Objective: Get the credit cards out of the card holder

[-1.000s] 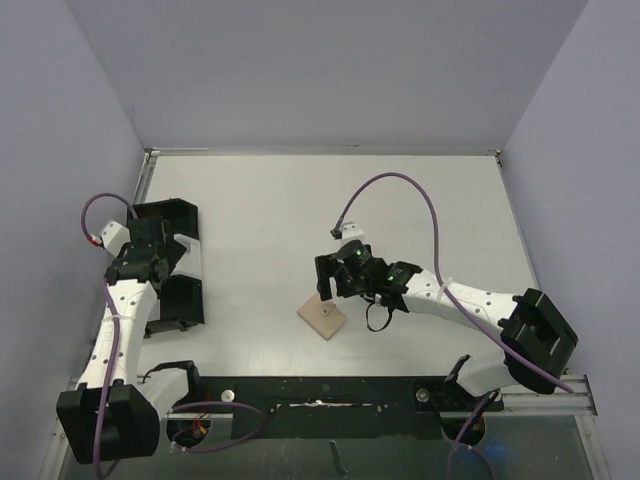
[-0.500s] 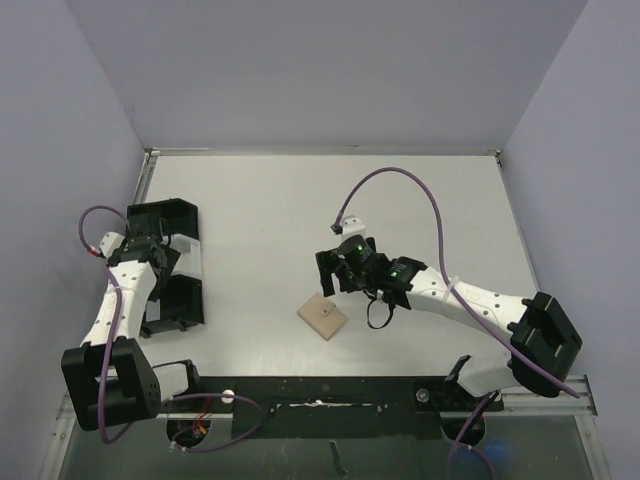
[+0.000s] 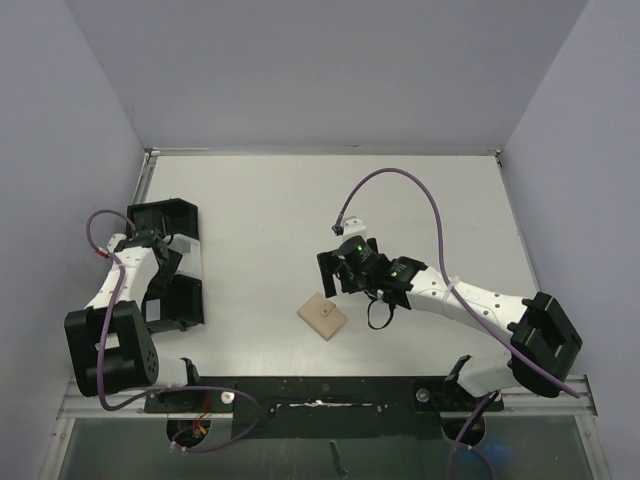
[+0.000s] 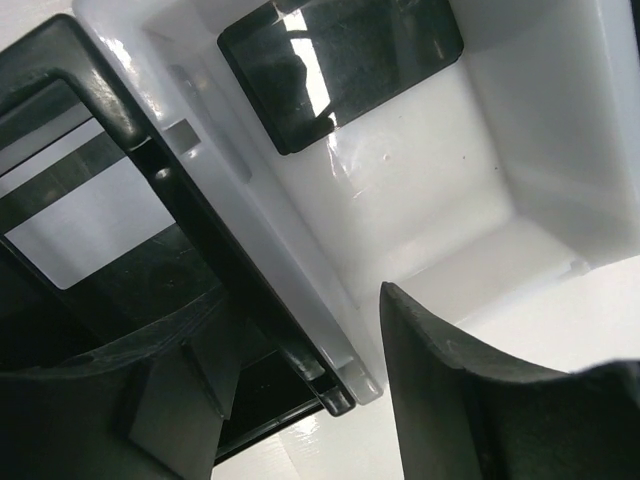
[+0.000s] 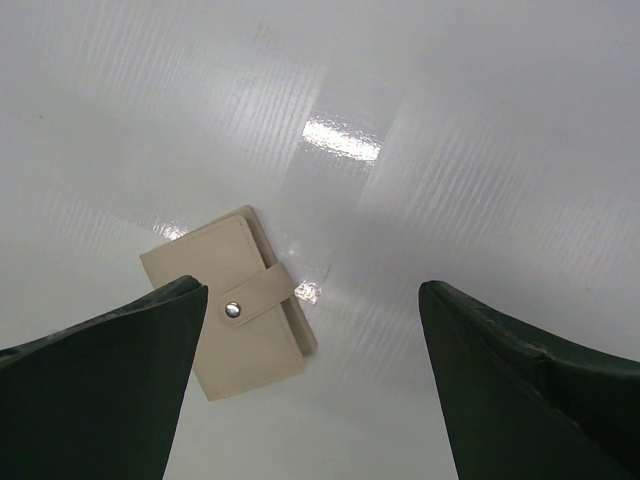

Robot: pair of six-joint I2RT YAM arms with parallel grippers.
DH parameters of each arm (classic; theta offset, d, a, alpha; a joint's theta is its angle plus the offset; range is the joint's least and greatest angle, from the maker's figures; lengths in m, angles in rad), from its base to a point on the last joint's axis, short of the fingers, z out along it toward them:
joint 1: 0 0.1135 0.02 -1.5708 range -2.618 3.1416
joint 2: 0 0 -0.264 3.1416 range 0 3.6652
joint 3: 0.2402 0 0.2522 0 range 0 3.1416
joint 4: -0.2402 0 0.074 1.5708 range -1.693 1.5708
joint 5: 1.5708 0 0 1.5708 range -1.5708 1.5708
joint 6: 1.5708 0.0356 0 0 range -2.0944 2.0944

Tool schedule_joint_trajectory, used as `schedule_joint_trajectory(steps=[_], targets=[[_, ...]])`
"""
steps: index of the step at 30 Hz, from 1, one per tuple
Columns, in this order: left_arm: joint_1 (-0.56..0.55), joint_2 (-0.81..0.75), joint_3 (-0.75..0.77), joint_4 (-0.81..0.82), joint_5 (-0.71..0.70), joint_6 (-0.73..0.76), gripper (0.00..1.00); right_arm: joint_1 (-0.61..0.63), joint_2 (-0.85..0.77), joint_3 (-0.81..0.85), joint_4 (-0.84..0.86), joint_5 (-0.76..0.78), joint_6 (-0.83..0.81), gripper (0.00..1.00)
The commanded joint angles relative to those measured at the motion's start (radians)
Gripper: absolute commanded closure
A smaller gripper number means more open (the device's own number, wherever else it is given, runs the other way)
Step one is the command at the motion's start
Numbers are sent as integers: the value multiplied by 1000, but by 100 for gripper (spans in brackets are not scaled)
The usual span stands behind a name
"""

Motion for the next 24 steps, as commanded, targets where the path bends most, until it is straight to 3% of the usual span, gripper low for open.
schedule_joint_trajectory(steps=[1, 9, 19, 24], targets=[[6, 3, 42, 60, 37, -1, 48, -8, -26, 14, 9, 36, -17, 10], [6, -72, -30, 152, 101, 38, 63, -8, -11, 12, -6, 45, -12, 10], [-35, -105, -47, 183, 164, 80, 69, -7, -28, -17, -3, 70, 21, 10], [-120, -85, -45, 217, 184, 102, 71, -9, -43, -34, -6, 93, 51, 10]])
